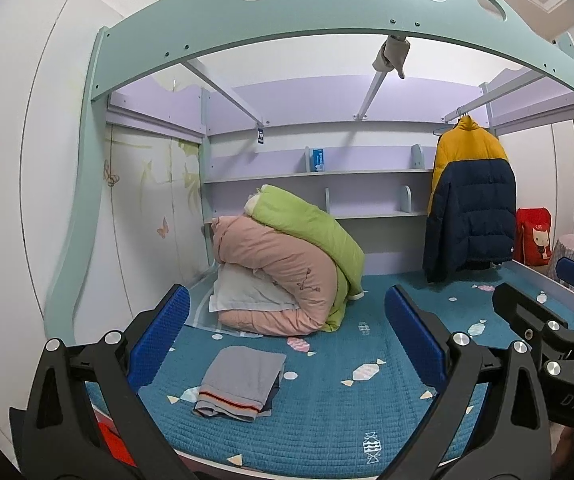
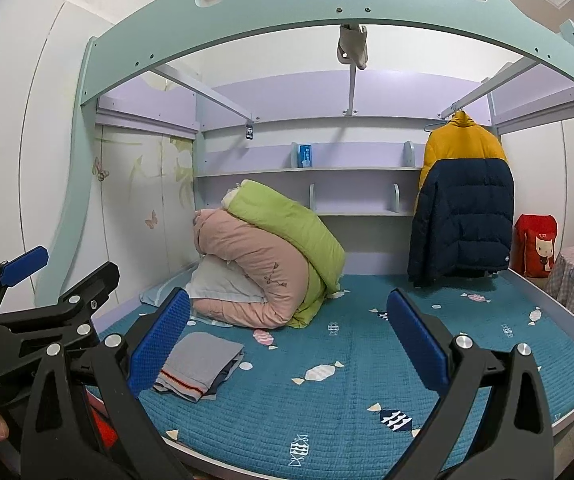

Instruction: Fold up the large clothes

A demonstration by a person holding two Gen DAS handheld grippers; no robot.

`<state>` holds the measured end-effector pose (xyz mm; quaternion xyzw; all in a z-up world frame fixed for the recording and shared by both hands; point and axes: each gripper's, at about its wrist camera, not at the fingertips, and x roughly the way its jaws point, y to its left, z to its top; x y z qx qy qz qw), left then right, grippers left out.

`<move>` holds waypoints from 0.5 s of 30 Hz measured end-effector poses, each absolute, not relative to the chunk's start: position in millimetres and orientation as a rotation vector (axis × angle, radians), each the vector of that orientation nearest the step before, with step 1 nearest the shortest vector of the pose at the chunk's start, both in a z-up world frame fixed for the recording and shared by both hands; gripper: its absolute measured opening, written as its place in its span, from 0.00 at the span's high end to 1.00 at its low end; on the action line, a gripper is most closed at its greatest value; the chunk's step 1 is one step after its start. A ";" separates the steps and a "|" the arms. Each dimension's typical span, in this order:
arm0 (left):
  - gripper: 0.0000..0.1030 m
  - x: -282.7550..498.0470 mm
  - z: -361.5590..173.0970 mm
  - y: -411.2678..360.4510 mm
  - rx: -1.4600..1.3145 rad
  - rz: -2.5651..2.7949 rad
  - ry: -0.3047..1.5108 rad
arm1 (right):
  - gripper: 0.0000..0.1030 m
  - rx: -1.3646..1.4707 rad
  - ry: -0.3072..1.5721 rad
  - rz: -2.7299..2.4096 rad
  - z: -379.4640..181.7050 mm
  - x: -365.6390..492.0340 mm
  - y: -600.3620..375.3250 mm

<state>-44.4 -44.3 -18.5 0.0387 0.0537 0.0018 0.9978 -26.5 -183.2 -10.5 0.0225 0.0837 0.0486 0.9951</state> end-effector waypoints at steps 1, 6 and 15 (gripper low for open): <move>0.05 -45.1 -18.6 -44.6 0.076 0.004 0.107 | 0.07 0.047 0.169 0.098 -10.5 -26.8 -183.0; 0.05 -44.8 -19.7 -44.2 0.076 0.005 0.109 | 0.07 0.050 0.172 0.101 -10.8 -26.0 -185.1; 0.05 -44.2 -20.6 -43.8 0.076 0.005 0.110 | 0.07 0.056 0.183 0.106 -11.5 -21.7 -185.3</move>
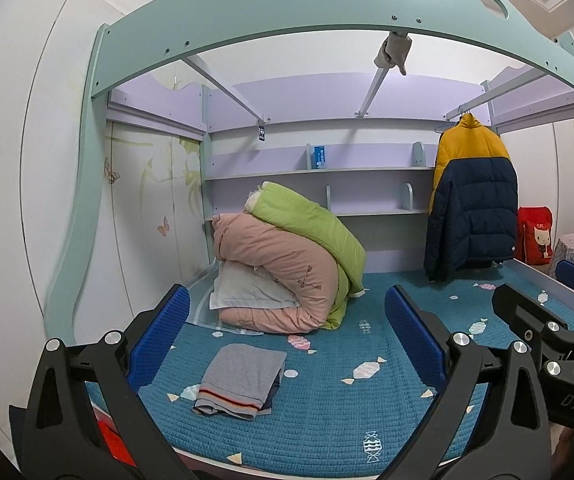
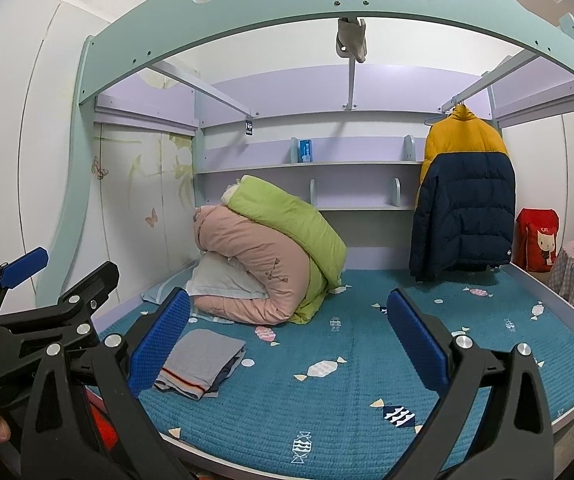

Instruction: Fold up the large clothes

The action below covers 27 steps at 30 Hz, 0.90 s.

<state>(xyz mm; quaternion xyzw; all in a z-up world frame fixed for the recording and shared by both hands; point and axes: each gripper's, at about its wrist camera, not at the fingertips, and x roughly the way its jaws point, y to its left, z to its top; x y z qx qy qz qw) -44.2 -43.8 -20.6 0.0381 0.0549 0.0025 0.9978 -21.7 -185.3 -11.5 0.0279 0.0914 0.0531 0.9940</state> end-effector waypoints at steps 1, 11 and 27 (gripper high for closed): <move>0.05 -44.2 -20.8 -43.7 0.076 0.005 0.109 | 0.07 0.057 0.184 0.106 -11.9 -21.9 -184.4; 0.05 -41.3 -22.7 -41.1 0.077 0.008 0.109 | 0.07 0.057 0.185 0.102 -11.3 -22.0 -183.8; 0.05 -42.7 -24.8 -51.2 0.077 0.019 0.101 | 0.07 0.060 0.188 0.103 -11.2 -21.2 -184.5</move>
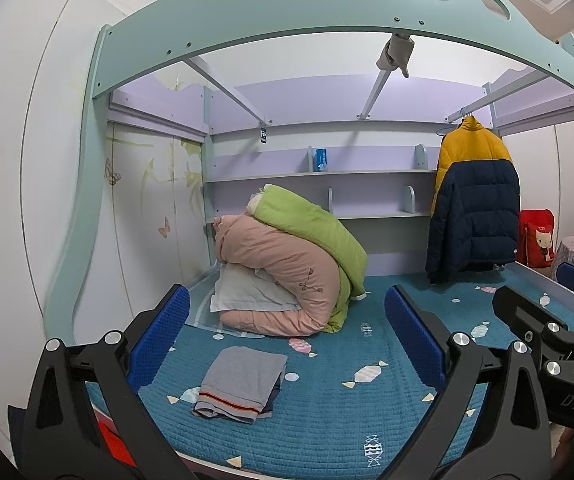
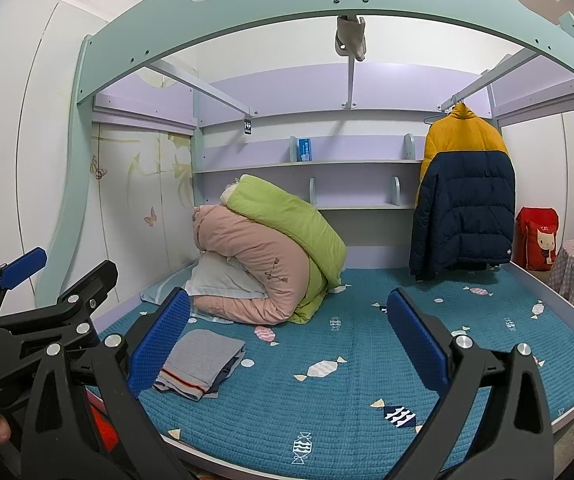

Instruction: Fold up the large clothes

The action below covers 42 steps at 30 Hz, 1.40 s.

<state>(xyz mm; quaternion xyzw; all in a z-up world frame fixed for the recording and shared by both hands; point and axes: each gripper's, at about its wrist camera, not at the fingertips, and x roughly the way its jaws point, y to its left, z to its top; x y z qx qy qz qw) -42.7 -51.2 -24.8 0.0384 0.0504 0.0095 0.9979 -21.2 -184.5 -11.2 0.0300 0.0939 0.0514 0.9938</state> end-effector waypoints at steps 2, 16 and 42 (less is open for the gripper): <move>0.05 -42.9 -24.6 -51.3 0.077 0.019 0.101 | 0.07 0.060 0.188 0.104 -11.3 -21.2 -184.8; 0.05 -43.0 -24.4 -50.9 0.077 0.021 0.101 | 0.07 0.060 0.190 0.102 -10.5 -19.2 -184.5; 0.05 -45.8 -24.9 -50.1 0.081 0.038 0.099 | 0.07 0.061 0.192 0.099 -10.8 -19.8 -182.2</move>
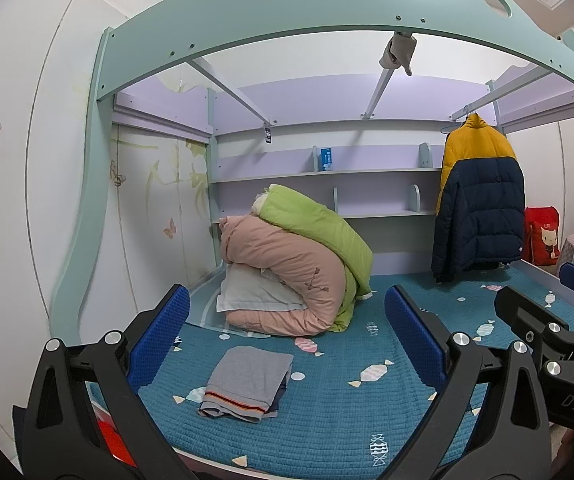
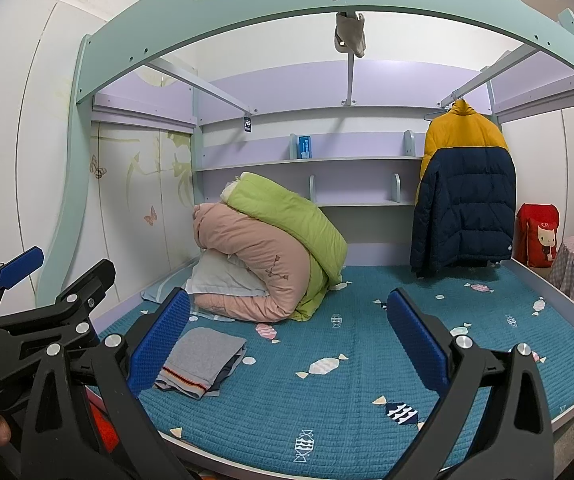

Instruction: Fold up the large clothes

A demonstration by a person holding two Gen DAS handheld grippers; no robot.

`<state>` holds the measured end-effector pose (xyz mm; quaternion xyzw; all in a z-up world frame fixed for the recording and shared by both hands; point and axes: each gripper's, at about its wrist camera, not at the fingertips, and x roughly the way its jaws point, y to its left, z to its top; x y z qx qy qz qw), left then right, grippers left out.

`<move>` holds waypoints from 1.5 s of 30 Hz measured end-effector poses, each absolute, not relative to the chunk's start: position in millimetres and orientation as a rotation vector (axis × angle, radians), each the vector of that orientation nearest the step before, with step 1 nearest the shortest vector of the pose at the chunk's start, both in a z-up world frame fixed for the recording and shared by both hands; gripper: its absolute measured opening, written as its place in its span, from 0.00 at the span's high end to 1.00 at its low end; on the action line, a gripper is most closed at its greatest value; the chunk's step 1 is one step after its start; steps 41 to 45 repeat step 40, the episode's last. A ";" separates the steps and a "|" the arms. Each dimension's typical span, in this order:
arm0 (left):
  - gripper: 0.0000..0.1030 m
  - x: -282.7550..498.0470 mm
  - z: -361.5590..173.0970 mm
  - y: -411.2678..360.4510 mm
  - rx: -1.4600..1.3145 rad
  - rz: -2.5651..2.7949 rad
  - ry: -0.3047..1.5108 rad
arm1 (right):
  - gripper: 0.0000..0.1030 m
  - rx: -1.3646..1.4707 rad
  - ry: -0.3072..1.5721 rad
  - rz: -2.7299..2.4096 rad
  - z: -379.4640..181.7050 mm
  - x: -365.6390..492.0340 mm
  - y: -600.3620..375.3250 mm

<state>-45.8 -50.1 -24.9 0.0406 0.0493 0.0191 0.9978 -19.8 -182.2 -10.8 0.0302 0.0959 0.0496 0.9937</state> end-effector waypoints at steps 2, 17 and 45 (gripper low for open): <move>0.05 -46.7 -25.7 -49.0 0.082 0.042 0.100 | 0.07 0.062 0.192 0.100 -11.6 -20.0 -181.8; 0.05 -46.2 -24.9 -48.3 0.082 0.043 0.099 | 0.07 0.065 0.192 0.101 -13.5 -19.6 -180.1; 0.05 13.5 -43.6 -55.6 0.138 0.037 0.176 | 0.07 0.120 0.253 0.075 -42.4 27.4 -190.5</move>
